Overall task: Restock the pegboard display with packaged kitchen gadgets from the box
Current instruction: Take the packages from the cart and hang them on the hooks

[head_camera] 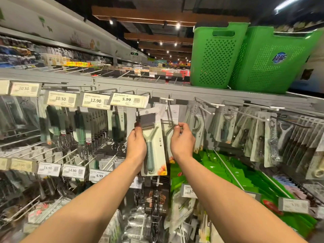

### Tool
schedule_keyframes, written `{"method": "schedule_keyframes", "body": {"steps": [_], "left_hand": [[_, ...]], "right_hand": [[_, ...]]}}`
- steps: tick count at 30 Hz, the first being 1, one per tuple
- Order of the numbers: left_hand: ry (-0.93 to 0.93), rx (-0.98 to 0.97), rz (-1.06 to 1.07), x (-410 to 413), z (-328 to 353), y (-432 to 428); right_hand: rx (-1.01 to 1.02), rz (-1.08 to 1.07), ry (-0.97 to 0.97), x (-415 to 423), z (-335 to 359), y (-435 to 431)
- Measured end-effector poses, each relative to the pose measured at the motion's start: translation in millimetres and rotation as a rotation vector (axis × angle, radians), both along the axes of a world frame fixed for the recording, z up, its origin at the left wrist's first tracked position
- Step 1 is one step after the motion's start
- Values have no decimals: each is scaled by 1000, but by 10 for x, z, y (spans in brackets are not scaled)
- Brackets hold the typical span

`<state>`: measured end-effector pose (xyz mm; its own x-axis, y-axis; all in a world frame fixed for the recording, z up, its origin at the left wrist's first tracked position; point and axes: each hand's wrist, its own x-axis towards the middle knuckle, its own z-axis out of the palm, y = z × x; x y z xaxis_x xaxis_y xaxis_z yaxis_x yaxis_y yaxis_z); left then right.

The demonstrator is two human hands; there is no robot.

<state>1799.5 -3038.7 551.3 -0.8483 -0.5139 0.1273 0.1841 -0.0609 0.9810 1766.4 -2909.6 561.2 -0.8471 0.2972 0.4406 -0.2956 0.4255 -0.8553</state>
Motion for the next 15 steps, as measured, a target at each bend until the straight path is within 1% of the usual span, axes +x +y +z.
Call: {"method": "schedule_keyframes", "body": {"steps": [2,5,7,9,10,12,15], "left_hand": [[14,-4,-19,-17,-20,-15],[30,-3,-29,9,-36,-28],[41,-3,-37,82,-19,1],[48,10,-37,165,-8,48],[56,14,-41,204,-6,75],[90,4,-56,285,-13,117],[129,-21,-75,395,17,185]], "right_hand": [[-12,-35,-9,10,1,-8],[-25,-74,83,147,-7,-31],[-3,36,148,319,-1,-59],[62,152,172,506,3,-92],[104,176,187,564,-16,-104],[173,169,232,646,-50,-120],[198,131,270,713,-72,-106]]}}
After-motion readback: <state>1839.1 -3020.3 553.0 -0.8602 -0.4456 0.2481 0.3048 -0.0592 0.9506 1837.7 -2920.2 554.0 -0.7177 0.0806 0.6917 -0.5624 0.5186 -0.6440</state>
